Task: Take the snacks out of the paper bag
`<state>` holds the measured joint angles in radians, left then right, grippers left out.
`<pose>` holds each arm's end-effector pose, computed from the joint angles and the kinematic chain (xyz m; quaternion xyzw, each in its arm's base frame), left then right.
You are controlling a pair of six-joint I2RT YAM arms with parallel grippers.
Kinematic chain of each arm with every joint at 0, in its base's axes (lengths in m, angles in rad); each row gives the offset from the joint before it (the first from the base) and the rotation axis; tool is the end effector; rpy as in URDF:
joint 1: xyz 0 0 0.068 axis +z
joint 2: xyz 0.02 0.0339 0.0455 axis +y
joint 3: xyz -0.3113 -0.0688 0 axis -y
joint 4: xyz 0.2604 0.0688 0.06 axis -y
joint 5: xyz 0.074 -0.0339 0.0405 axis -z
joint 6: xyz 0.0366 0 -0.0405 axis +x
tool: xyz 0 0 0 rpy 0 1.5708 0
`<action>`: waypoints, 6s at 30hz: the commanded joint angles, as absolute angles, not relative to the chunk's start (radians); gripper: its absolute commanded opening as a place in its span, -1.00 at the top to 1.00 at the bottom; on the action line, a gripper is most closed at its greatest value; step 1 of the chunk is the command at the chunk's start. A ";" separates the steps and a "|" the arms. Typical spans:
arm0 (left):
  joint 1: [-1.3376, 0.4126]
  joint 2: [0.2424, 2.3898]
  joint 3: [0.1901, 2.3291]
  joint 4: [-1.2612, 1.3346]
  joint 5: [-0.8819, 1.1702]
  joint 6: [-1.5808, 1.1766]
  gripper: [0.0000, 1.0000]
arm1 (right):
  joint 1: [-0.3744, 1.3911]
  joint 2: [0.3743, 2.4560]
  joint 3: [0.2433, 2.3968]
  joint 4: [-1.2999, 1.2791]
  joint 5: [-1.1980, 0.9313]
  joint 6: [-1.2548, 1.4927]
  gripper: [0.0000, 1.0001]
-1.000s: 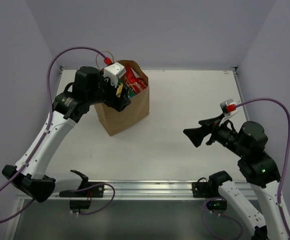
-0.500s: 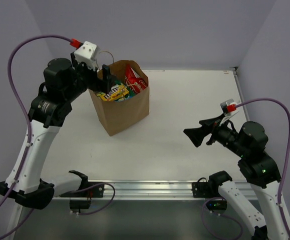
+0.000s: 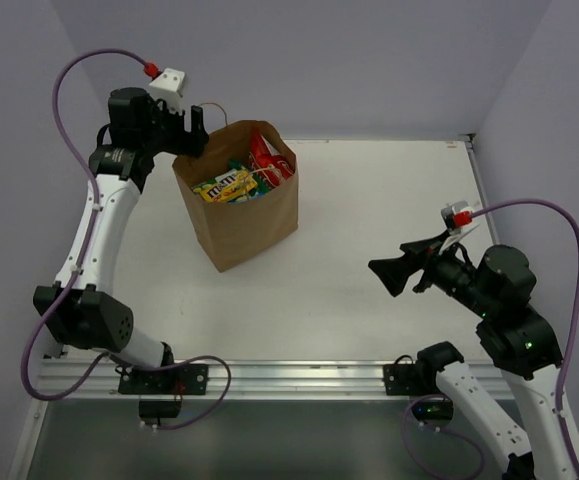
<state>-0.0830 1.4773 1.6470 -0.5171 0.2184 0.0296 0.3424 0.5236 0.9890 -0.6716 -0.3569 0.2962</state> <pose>0.3388 -0.0361 0.4892 0.1083 0.8090 -0.1044 0.5683 0.0543 0.0329 0.4175 -0.1295 0.7610 0.3256 0.5460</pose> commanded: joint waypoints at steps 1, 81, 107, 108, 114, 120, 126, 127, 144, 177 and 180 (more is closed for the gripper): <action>-0.057 1.529 1.709 -0.495 0.299 0.109 -0.61 | 0.344 0.534 1.000 -0.675 -0.347 0.276 -0.98; -0.271 1.092 1.367 -0.505 0.273 0.150 1.00 | 0.914 1.495 1.626 -0.508 -0.006 0.312 -0.67; -0.287 1.026 1.246 -0.377 0.156 -0.098 1.00 | 0.979 1.776 1.655 -0.439 0.066 0.676 -0.63; -0.287 1.026 1.243 -0.373 0.158 -0.098 1.00 | 0.979 1.792 1.664 -0.443 0.075 0.681 -0.63; -0.287 1.028 1.241 -0.365 0.097 -0.057 1.00 | 0.969 1.856 1.712 -0.411 0.112 0.661 -0.55; -0.287 1.060 1.304 -0.362 0.046 0.033 1.00 | 0.954 1.865 1.764 -0.393 0.115 0.592 -0.15; -0.287 1.054 1.315 -0.357 0.048 0.086 1.00 | 0.954 1.798 1.735 -0.384 0.140 0.528 0.60; -0.287 1.049 1.306 -0.357 0.046 0.089 1.00 | 0.954 1.784 1.727 -0.380 0.141 0.517 0.67; -0.285 1.040 1.253 -0.307 -0.012 0.130 1.00 | 0.754 1.306 1.566 -0.429 0.153 0.403 0.96; -0.287 1.022 1.132 -0.189 0.201 0.261 1.00 | 0.466 1.474 1.279 -0.413 -0.003 0.366 -0.89; -0.287 1.016 1.131 -0.202 0.207 0.255 1.00 | 0.544 1.366 1.289 -0.425 -0.002 0.253 -0.89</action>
<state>-0.2840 1.0489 1.1301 -0.2699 0.1928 0.2543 0.4717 1.4654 1.2419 -0.3977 -0.0292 0.3943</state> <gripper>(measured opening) 0.031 0.943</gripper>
